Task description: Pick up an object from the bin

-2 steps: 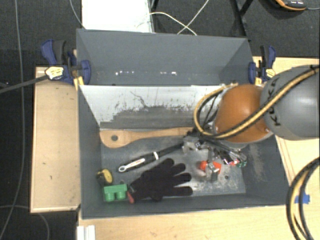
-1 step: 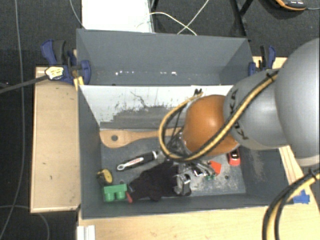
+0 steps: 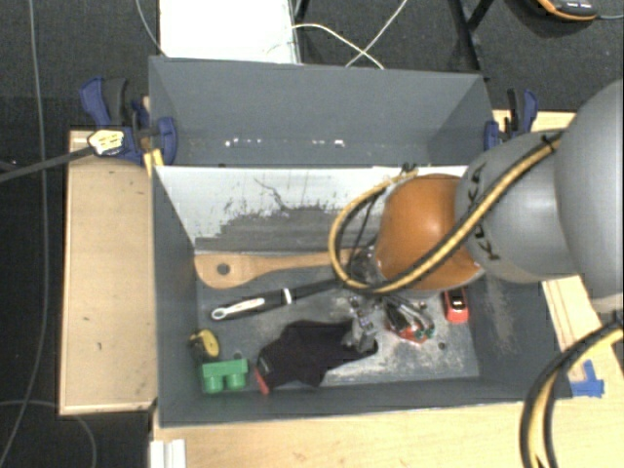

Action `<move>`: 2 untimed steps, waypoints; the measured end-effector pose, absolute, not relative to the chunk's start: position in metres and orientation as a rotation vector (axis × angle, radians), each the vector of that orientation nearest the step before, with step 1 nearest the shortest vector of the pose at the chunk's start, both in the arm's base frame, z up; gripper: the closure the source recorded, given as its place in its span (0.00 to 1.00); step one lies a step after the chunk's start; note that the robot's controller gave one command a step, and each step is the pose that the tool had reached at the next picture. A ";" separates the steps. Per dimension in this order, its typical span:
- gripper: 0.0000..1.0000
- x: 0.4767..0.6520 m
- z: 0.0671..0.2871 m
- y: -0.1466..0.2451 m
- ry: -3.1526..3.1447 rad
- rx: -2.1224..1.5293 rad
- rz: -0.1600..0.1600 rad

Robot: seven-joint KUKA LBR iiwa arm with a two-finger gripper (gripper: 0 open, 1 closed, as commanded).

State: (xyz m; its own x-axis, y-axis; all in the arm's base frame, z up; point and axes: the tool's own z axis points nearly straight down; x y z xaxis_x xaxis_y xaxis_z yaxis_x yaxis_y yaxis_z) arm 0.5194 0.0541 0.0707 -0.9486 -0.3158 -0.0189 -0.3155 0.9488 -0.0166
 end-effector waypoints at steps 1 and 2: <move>1.00 0.519 0.071 0.054 3.080 -0.499 -0.021; 1.00 0.535 0.177 0.086 3.066 -0.510 -0.019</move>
Offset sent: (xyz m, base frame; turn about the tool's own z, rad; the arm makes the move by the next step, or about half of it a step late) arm 0.0131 0.0297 0.1005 -0.0055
